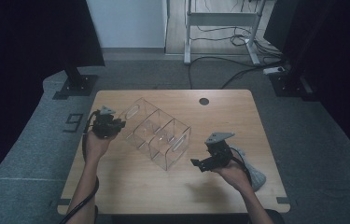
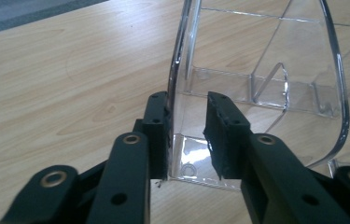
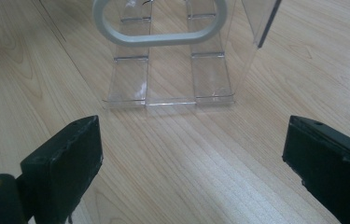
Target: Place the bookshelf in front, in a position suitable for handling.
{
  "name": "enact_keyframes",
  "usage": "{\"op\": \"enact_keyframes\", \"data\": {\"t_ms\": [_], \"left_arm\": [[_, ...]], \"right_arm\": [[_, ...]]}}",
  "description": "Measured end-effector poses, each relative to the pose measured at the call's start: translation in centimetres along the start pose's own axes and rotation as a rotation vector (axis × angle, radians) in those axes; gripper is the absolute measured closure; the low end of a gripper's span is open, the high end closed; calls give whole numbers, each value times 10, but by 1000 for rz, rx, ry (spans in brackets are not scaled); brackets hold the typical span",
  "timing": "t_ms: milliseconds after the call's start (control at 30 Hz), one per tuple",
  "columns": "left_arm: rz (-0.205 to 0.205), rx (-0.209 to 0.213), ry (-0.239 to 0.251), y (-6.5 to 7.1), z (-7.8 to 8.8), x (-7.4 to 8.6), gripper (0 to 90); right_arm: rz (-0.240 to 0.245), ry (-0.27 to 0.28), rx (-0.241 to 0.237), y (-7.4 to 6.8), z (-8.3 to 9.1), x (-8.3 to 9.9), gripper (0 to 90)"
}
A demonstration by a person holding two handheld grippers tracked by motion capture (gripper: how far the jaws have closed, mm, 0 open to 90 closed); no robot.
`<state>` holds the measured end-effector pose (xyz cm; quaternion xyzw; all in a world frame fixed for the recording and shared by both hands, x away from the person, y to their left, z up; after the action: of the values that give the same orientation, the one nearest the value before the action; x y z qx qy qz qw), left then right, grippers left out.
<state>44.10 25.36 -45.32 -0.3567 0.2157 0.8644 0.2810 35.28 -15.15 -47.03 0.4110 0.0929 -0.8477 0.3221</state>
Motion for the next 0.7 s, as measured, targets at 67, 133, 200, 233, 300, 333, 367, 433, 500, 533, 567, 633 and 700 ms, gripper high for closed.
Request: {"op": "enact_keyframes", "data": {"t_ms": [67, 133, 200, 233, 300, 333, 367, 433, 500, 533, 567, 633, 700], "left_arm": [[-13, -4, -14, 4, 2, 2, 741], [-17, -4, -16, 5, 3, 2, 758], [-24, -3, -21, 8, 4, 4, 771], [-27, 1, -23, 9, 5, 5, 790], [-27, 10, -27, 12, 7, 7, 794], [-32, 12, -29, 14, 7, 8, 799], [-36, 15, -31, 16, 8, 9, 802], [-41, 28, -34, 21, 10, 12, 808], [-43, 34, -35, 23, 11, 13, 808], [-50, 38, -34, 26, 12, 14, 808], [-53, 43, -32, 29, 13, 16, 806], [-56, 45, -34, 32, 14, 18, 804], [-56, 56, -33, 37, 15, 21, 788]], "right_arm": [[1, -2, -1, -1, 0, 0, 44], [1, -2, 0, -1, 0, 0, 45], [-1, -2, 0, -1, 0, 0, 49], [-5, -3, 0, 0, 0, 0, 53], [-7, -2, -1, 0, 0, 1, 53], [-8, -2, -3, -1, 0, 1, 54], [-8, -2, -4, -1, 0, 1, 53], [-2, -2, -9, -2, -1, 0, 54], [-2, -2, -7, -3, -1, 0, 54], [0, -2, -7, -3, -1, 0, 54], [4, -1, -9, -4, -1, 0, 54], [5, -1, -7, -5, -1, 0, 54], [5, 2, -6, -5, -1, -1, 54]]}}
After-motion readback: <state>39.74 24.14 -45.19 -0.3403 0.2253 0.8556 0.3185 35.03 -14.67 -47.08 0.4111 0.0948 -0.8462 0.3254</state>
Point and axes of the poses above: each handheld gripper's, and its own axes: z roughly backward along the jaws, x roughly out of its underside, y roughly to its right, the point moved 1 cm from there along -z, roughly forward along the jaws, and after that the axes turned 15 degrees about x, right-handed, at the moved point
